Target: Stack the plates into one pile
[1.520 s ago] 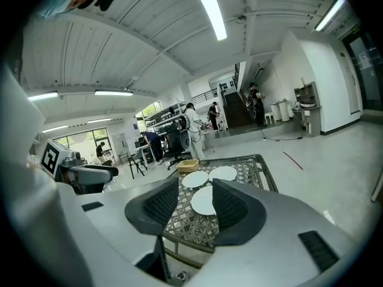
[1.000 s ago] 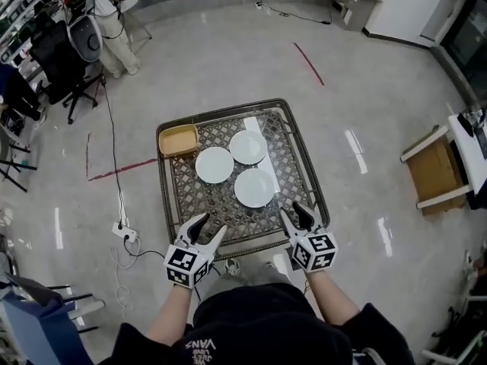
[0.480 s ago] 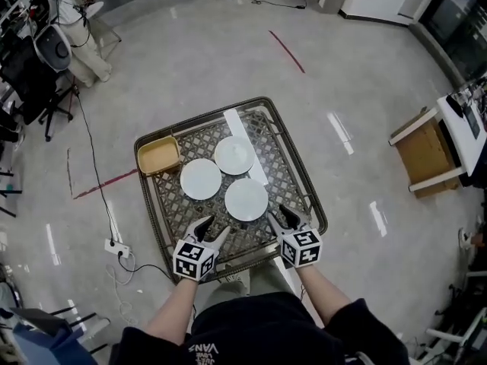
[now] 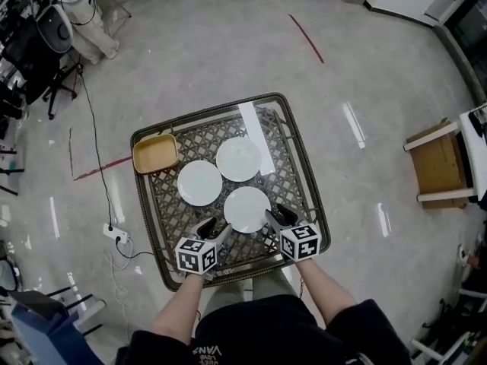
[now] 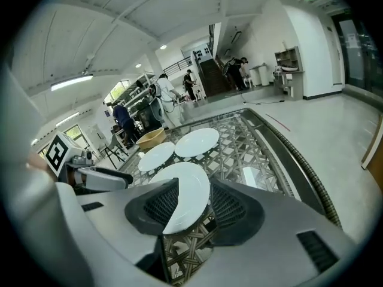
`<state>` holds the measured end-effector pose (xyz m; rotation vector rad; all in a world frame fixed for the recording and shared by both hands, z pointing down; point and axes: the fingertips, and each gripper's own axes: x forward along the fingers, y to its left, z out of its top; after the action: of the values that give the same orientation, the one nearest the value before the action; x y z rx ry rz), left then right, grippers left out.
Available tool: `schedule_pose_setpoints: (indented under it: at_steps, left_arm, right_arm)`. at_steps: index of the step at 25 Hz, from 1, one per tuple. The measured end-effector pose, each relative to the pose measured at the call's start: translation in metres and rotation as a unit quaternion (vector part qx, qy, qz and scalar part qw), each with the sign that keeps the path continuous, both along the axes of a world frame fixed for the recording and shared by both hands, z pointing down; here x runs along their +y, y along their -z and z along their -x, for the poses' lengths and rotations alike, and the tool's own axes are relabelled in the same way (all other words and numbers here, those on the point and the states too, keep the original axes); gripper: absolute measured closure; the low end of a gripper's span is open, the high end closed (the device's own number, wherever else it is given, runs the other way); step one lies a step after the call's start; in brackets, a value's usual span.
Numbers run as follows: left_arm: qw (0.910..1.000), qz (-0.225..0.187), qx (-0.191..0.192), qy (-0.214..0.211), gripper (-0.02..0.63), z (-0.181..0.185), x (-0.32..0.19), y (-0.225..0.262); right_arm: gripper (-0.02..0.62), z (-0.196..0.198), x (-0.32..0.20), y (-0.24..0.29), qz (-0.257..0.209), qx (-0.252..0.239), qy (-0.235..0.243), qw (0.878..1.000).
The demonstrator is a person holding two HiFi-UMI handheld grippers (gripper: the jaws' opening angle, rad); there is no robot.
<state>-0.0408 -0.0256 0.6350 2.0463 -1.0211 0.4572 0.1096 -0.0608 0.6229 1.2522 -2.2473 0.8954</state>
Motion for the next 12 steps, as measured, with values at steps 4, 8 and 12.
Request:
schedule_pose_setpoints:
  at_steps: [4, 8, 12]
  left_arm:
    - [0.9992, 0.030, 0.005, 0.026, 0.393, -0.005, -0.006, -0.014]
    - [0.9978, 0.052, 0.007, 0.039, 0.393, -0.012, -0.009, -0.025]
    - [0.9966, 0.071, 0.002, 0.041, 0.393, -0.016, -0.010, -0.035]
  right_arm:
    - [0.434, 0.003, -0.006, -0.020, 0.028, -0.005, 0.010, 1.000]
    - [0.425, 0.006, -0.009, -0.032, 0.049, -0.005, 0.020, 0.999]
    - [0.425, 0.009, -0.011, -0.042, 0.070, -0.005, 0.028, 0.997]
